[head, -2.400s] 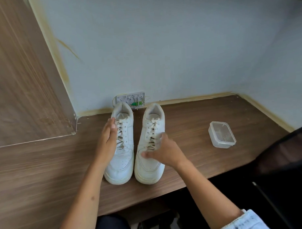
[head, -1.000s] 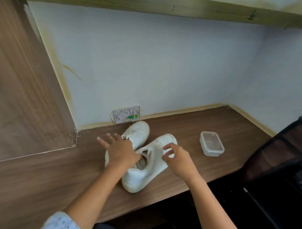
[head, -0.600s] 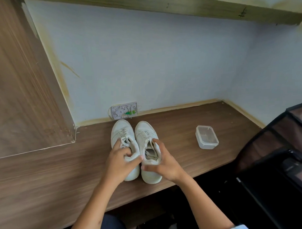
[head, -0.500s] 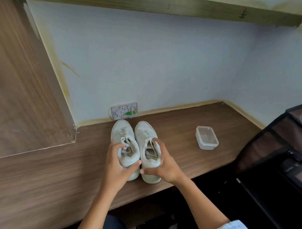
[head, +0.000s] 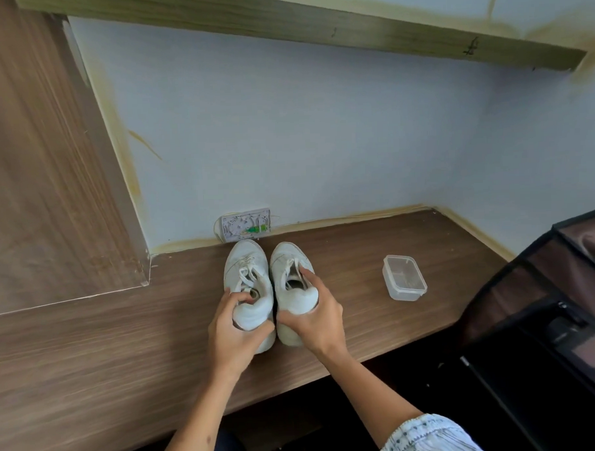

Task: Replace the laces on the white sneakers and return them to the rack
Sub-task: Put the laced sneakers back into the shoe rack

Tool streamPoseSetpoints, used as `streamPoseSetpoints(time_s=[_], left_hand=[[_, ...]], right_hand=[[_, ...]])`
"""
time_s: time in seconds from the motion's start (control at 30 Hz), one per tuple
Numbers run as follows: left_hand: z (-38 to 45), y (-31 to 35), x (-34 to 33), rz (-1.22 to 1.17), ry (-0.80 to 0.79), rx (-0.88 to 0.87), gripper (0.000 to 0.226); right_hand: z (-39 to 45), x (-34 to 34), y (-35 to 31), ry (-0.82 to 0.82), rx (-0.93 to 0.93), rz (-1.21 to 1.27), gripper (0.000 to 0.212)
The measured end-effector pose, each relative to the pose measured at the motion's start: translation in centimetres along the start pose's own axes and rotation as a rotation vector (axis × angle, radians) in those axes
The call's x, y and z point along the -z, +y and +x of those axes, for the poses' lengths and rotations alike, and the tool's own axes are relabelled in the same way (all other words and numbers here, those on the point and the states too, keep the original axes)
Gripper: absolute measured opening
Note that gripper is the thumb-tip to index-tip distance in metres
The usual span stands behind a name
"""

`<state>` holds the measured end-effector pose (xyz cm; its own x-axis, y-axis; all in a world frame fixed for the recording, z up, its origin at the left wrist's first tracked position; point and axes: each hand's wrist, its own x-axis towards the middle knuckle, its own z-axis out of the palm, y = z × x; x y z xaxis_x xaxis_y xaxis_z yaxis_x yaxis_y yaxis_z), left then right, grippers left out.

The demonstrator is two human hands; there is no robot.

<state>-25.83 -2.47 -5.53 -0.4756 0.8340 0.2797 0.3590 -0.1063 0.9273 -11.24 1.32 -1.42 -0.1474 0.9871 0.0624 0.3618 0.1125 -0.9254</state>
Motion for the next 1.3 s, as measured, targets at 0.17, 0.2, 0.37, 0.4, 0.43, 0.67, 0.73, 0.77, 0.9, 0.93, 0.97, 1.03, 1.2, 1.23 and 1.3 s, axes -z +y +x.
streamPoseSetpoints(time_s=[0.17, 0.2, 0.37, 0.4, 0.43, 0.67, 0.73, 0.77, 0.9, 0.93, 0.97, 1.03, 1.2, 1.23, 1.3], left_hand=[[-1.9, 2.8, -0.5, -0.150, -0.130, -0.097, 0.049], [-2.2, 3.7, -0.8, -0.158, -0.175, -0.139, 0.051], [-4.8, 7.2, -3.7, -0.150, -0.409, -0.301, 0.060], [-5.5, 7.8, -4.4, -0.137, -0.463, -0.311, 0.062], [-6.3, 8.3, -5.0, -0.126, -0.518, -0.319, 0.064], [-11.8, 10.7, -9.4, -0.046, -0.841, -0.308, 0.076], [-12.7, 11.2, -10.7, -0.012, -0.919, -0.325, 0.078], [-13.0, 11.4, -11.6, 0.004, -0.951, -0.335, 0.079], [-14.6, 11.4, -15.7, 0.016, -1.040, -0.340, 0.080], [-15.0, 11.3, -17.0, 0.002, -1.054, -0.333, 0.081], [-15.2, 11.2, -18.2, -0.015, -1.068, -0.327, 0.081], [-15.5, 10.7, -21.1, -0.030, -1.098, -0.325, 0.081], [-14.8, 9.4, -28.7, -0.073, -1.170, -0.359, 0.077], [-14.5, 9.2, -30.3, -0.079, -1.178, -0.365, 0.077], [-14.0, 9.0, -33.3, -0.108, -1.193, -0.380, 0.076]], right_hand=[[-4.0, 2.8, -1.1, 0.152, 0.090, -0.025, 0.090], [-5.4, 3.5, -1.0, 0.205, 0.100, -0.020, 0.088], [-12.1, 7.2, 0.4, 0.528, 0.100, 0.045, 0.082], [-13.3, 7.9, 0.8, 0.574, 0.081, 0.060, 0.081], [-14.6, 8.6, 1.1, 0.608, 0.063, 0.077, 0.081], [-21.3, 12.1, 4.4, 0.781, -0.036, 0.150, 0.078], [-22.3, 12.8, 5.5, 0.825, -0.059, 0.163, 0.081], [-22.7, 13.3, 6.1, 0.844, -0.074, 0.168, 0.082], [-23.3, 15.3, 9.3, 0.933, -0.141, 0.168, 0.083], [-23.2, 15.9, 10.2, 0.959, -0.156, 0.159, 0.084], [-23.0, 16.5, 11.2, 0.984, -0.174, 0.144, 0.086], [-22.4, 17.8, 13.2, 1.034, -0.222, 0.105, 0.089], [-18.9, 21.4, 17.1, 1.138, -0.278, 0.017, 0.092], [-18.0, 22.3, 17.9, 1.164, -0.269, -0.004, 0.090], [-16.3, 24.0, 19.6, 1.212, -0.262, -0.064, 0.086]])
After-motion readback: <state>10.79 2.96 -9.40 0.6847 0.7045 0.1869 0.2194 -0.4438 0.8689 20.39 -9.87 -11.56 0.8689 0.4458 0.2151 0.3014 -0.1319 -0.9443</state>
